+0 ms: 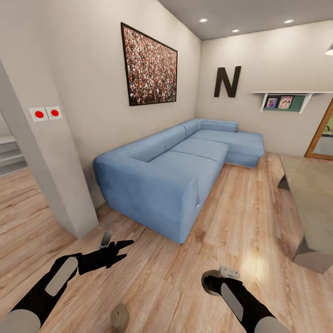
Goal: Place each of the two pumpkins and all three candles from the living room inside a cabinet in the living room (use any cabinet), then make sure every cabinet is closed, and position the cauldron so it is next to a table in the living room.
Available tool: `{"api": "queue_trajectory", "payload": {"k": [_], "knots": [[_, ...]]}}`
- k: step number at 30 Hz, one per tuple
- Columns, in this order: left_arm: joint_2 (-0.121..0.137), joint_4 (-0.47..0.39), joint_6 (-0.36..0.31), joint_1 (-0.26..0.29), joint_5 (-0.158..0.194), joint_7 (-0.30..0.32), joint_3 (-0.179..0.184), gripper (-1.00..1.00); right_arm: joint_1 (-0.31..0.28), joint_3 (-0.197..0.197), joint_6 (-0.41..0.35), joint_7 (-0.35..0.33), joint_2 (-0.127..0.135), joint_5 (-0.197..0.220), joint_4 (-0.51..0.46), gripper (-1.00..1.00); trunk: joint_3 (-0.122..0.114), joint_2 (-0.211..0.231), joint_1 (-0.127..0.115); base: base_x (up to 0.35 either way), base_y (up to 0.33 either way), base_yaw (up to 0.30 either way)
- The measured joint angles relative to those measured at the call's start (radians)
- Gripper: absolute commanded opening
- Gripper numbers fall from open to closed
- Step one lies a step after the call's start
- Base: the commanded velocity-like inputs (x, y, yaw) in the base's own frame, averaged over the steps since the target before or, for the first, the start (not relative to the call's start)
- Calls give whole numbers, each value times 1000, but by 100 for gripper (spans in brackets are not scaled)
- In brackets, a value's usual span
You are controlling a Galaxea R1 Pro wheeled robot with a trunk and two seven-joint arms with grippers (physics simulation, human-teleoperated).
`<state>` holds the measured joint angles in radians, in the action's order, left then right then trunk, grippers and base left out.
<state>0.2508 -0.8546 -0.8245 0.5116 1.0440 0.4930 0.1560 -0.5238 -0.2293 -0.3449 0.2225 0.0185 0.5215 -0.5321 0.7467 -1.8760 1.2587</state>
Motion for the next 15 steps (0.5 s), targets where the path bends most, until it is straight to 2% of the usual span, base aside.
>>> {"api": "queue_trajectory", "payload": {"k": [9, 10, 15], "knots": [[-5, 0, 2, 0, -4, -17, 2, 100, 0, 0, 0, -5, 1, 2, -3, -100, 28, -63, 35, 0, 0, 0], [-6, 0, 2, 0, -5, -30, 2, 100, 0, 0, 0, -8, 1, 2, -4, -100, 31, -70, 38, 0, 0, 0], [-13, 0, 2, 0, -3, -193, 2, 100, 0, 0, -1, -20, 0, 1, -4, -100, 47, -105, 58, 0, 0, 0]]}}
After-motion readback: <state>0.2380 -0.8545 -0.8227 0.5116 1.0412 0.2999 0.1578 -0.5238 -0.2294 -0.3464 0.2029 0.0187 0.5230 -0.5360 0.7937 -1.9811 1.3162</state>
